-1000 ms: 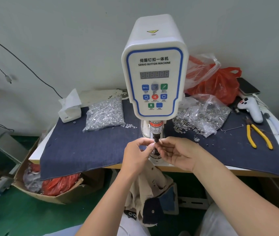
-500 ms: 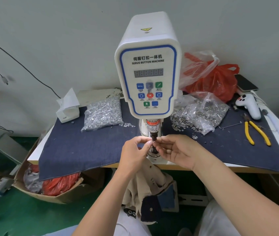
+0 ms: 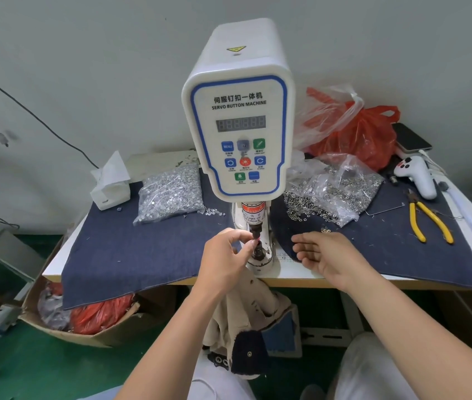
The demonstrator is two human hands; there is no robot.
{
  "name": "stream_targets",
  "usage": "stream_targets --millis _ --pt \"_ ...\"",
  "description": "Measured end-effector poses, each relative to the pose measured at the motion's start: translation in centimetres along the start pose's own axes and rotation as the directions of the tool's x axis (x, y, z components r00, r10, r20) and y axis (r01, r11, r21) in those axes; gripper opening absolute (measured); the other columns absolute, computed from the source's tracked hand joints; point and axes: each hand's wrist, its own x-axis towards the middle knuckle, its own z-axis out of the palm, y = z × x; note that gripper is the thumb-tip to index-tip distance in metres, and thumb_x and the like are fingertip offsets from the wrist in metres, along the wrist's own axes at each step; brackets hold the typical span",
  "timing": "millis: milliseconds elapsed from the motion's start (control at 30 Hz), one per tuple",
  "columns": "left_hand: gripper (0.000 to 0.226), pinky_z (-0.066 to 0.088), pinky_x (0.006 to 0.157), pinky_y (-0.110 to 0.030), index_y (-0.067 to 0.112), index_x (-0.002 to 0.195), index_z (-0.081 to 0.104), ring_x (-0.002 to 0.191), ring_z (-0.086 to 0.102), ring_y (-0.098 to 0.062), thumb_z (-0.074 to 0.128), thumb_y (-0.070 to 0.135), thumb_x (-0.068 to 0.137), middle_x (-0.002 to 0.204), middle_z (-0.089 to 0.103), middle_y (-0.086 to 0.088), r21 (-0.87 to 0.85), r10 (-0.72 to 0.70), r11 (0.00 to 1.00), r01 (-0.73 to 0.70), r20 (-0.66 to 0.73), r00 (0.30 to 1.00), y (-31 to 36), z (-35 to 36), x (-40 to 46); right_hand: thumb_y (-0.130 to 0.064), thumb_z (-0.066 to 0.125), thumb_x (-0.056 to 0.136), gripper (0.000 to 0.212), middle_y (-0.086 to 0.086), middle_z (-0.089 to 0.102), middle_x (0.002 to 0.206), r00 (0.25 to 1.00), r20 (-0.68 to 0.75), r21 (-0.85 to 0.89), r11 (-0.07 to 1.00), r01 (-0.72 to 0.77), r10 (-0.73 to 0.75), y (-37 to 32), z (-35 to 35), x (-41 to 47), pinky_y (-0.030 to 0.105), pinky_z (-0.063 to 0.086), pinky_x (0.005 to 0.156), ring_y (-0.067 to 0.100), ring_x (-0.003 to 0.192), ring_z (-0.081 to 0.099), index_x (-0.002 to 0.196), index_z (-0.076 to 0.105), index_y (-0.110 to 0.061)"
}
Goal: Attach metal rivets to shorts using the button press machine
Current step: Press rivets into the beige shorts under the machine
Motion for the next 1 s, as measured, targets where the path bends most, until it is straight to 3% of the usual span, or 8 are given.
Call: stream_targets --millis 67,200,400,533,600,733,867,1000 --pt "0.006 0.06 0.086 -0.041 0.024 0.101 0.08 0.087 0.072 -0.023 0.076 0.026 0.097 0.104 0.072 0.008 -0.04 -0.011 0.999 0.012 0.016 1.0 0.1 -0.1 0.0 -0.011 0.057 0.101 0.022 0.008 0.072 0.071 1.0 0.008 -0.001 1.0 -0.003 0.003 0.0 -0.1 0.1 0.022 0.054 0.052 0.015 0.058 0.064 0.1 0.075 0.002" --pt "0.009 0.06 0.086 -0.045 0.022 0.104 0.081 0.087 0.073 -0.023 0.077 0.025 0.096 0.104 0.072 0.007 -0.046 -0.023 0.999 0.024 0.019 1.0 0.4 -0.2 -0.1 -0.01 0.057 0.1 0.022 0.009 0.071 0.072 1.0 0.018 -0.007 1.0 -0.002 0.002 0.1 -0.1 0.3 0.023 0.053 0.053 0.015 0.057 0.064 0.102 0.074 0.003" --pt "0.006 0.047 0.076 -0.007 0.033 0.1 0.08 0.093 0.066 0.0 0.078 0.031 0.095 0.097 0.069 0.021 0.005 -0.009 1.0 0.009 0.01 1.0 0.2 -0.4 0.2 -0.011 0.057 0.1 0.022 0.009 0.071 0.071 1.0 0.017 -0.01 1.0 0.002 -0.002 0.2 -0.2 0.4 0.023 0.054 0.051 0.015 0.056 0.064 0.102 0.075 0.002" --pt "0.009 0.043 0.073 -0.002 0.031 0.103 0.078 0.092 0.063 0.01 0.07 0.028 0.101 0.096 0.069 0.027 0.029 -0.026 0.999 0.025 0.015 1.0 0.0 -0.5 0.4 -0.012 0.057 0.101 0.023 0.009 0.072 0.071 1.0 0.024 -0.018 1.0 0.018 -0.017 0.2 -0.4 0.1 0.023 0.054 0.052 0.015 0.057 0.064 0.102 0.075 0.002" --pt "0.024 0.043 0.071 -0.001 0.028 0.091 0.074 0.087 0.062 0.017 0.056 0.026 0.107 0.094 0.072 0.031 -0.106 -0.084 0.991 0.084 0.002 0.996 -0.2 -0.8 0.2 -0.013 0.059 0.1 0.021 0.008 0.072 0.071 0.999 0.013 -0.051 0.998 0.041 -0.04 0.2 -0.2 -0.3 0.023 0.054 0.053 0.014 0.057 0.064 0.102 0.075 0.0" --pt "0.033 0.042 0.061 -0.027 0.022 0.089 0.073 0.066 0.057 -0.009 0.044 0.018 0.104 0.104 0.074 0.014 -0.534 -0.274 0.8 0.274 0.081 0.958 -0.4 -1.8 -0.7 -0.02 0.065 0.095 0.015 0.003 0.074 0.077 0.979 0.087 -0.292 0.935 0.201 -0.183 0.9 0.7 -1.8 0.025 0.054 0.06 0.012 0.062 0.064 0.097 0.079 -0.013" --pt "0.015 0.033 0.044 -0.027 0.014 0.107 0.057 0.046 0.034 -0.014 0.043 0.013 0.103 0.093 0.066 -0.003 -0.832 -0.227 0.439 0.339 0.262 0.938 -0.2 -2.1 -1.7 -0.036 0.069 0.095 0.013 -0.026 0.072 0.099 0.831 0.438 -0.605 0.571 0.555 -0.344 2.5 2.2 -4.2 0.007 0.047 0.075 -0.006 0.088 0.066 0.107 0.073 -0.04" --pt "0.019 0.035 0.048 -0.025 0.016 0.104 0.057 0.05 0.038 -0.015 0.059 0.021 0.086 0.091 0.061 -0.002 -0.859 -0.116 0.399 0.321 0.299 0.947 0.2 -2.0 -2.4 -0.037 0.076 0.089 0.009 -0.025 0.068 0.1 0.772 0.543 -0.604 0.485 0.633 -0.331 3.3 3.6 -5.3 0.013 0.046 0.078 -0.003 0.095 0.064 0.093 0.069 -0.041"
